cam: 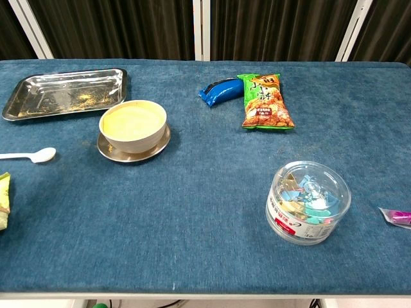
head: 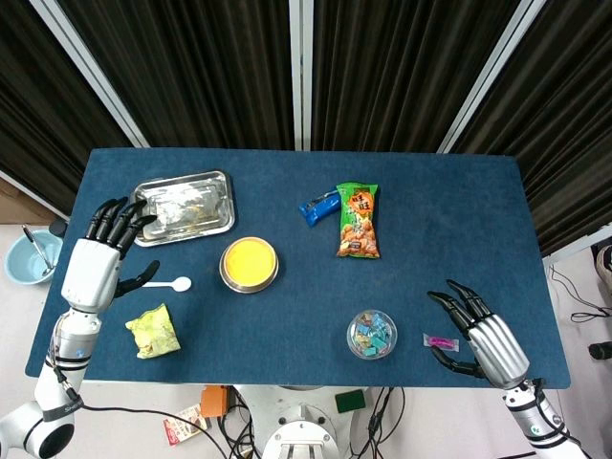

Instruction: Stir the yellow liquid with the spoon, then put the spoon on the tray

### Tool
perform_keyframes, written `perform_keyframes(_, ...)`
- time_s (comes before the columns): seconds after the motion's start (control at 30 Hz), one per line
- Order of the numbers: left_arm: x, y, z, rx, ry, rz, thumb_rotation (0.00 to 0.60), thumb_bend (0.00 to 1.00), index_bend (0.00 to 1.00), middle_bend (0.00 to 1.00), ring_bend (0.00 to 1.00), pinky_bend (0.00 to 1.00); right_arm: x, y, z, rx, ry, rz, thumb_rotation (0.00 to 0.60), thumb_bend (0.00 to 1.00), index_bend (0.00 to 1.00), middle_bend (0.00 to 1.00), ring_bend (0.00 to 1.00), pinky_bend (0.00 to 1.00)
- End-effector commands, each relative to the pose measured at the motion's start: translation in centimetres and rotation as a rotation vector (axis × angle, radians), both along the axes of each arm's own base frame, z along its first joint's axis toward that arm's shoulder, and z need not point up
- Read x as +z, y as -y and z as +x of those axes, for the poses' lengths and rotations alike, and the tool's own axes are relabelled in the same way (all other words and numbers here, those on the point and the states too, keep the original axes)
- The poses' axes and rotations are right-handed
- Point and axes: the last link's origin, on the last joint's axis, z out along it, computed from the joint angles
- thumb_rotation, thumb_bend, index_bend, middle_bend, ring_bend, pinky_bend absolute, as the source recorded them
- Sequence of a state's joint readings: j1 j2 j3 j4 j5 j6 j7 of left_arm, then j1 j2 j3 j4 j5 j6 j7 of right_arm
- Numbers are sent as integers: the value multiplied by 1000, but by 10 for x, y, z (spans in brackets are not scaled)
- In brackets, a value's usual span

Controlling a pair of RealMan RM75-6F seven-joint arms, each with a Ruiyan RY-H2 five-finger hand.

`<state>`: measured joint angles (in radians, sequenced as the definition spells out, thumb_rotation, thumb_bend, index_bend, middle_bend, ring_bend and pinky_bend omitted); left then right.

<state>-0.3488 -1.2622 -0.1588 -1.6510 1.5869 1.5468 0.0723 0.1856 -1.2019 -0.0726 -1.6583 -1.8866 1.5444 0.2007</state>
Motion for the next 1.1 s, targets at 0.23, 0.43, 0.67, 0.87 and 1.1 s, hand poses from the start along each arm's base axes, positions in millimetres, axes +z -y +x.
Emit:
perform_keyframes(0.23, -7, 0, -10, 71, -47, -57, 600, 217, 246, 141, 73, 113, 4, -4, -3, -6, -2, -19, 600, 303, 119, 173, 32, 126)
perform_keyframes(0.43, -18, 1, -31, 209, -158, -137, 600, 311, 339, 243, 140, 127, 12, -7, -7, -9, -1, -45, 600, 303, 119, 173, 32, 126)
perform_keyframes(0.67, -49, -2, -57, 375, -245, -293, 600, 362, 373, 256, 140, 128, 22, -5, -9, -1, 0, -72, 600, 302, 119, 173, 32, 126)
perform_keyframes(0.87, -75, -5, -70, 439, -284, -348, 600, 351, 385, 253, 140, 129, 24, -4, -6, 9, 4, -78, 600, 303, 119, 173, 32, 126)
perform_keyframes(1.1, -95, -11, -82, 484, -316, -353, 600, 342, 407, 252, 140, 128, 21, -3, -4, 7, 4, -73, 600, 302, 119, 172, 31, 126)
